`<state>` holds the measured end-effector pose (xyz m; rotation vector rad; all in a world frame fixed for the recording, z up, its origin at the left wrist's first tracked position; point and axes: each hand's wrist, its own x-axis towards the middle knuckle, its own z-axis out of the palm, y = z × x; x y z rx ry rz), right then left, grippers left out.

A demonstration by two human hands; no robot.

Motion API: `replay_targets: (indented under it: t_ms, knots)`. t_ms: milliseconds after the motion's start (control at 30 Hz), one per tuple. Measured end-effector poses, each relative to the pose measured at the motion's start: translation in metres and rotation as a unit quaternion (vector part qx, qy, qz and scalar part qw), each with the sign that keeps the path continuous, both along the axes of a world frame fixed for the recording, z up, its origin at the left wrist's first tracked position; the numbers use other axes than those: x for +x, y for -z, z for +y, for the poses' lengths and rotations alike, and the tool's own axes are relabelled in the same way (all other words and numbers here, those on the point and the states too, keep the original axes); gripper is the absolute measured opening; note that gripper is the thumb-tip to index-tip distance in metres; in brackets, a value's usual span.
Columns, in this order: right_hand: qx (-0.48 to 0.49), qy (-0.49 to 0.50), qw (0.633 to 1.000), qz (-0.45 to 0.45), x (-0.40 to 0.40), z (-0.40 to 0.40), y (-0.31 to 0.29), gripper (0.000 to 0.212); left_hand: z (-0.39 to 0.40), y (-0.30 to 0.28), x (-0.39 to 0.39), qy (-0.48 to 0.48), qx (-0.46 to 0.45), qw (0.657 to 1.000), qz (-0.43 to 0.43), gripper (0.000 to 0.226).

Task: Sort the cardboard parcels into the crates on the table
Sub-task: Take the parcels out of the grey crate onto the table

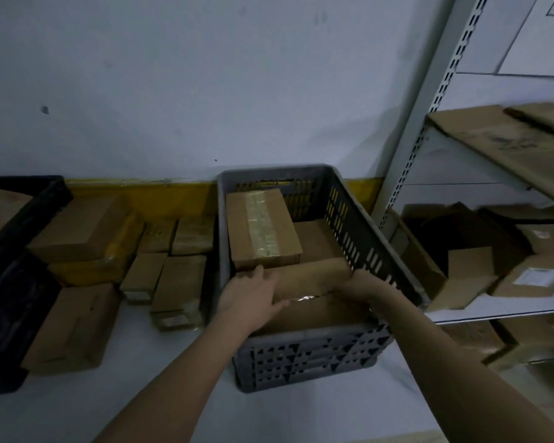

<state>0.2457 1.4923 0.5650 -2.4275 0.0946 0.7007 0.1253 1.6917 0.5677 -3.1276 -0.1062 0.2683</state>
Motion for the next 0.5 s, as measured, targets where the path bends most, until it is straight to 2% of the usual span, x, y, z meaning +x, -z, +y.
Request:
replay_targets:
  t_ms: [67, 133, 167, 200, 267, 367, 500]
  knots:
    - [-0.032, -0.022, 0.998, 0.041, 0.005, -0.002, 0.000, 0.018, -0.001, 0.002, -0.002, -0.008, -0.007, 1.000, -0.029, 0.062]
    - [-0.058, -0.022, 0.997, 0.051, 0.009, -0.002, 0.000, 0.071, -0.001, 0.001, -0.003, -0.014, -0.011, 0.999, -0.045, 0.059]
    - [-0.061, -0.026, 0.997, 0.051, 0.011, -0.003, -0.002, 0.085, -0.001, 0.000, -0.003, -0.007, -0.009, 0.999, -0.047, 0.059]
    - [-0.066, -0.037, 0.996, 0.038, 0.012, -0.004, -0.003, 0.090, -0.002, -0.001, -0.003, 0.002, -0.013, 0.999, -0.048, 0.059]
    - [-0.074, -0.059, 0.995, 0.021, 0.015, -0.008, -0.007, 0.087, 0.000, -0.004, -0.003, 0.010, -0.059, 0.996, -0.066, 0.059]
    - [-0.070, -0.076, 0.994, -0.040, 0.018, -0.013, -0.017, 0.066, 0.007, -0.010, -0.003, -0.020, -0.142, 0.982, -0.123, 0.060]
    - [-0.050, -0.087, 0.986, -0.135, 0.027, -0.021, -0.057, 0.045, 0.016, -0.028, 0.008, -0.039, -0.128, 0.981, -0.141, 0.068]
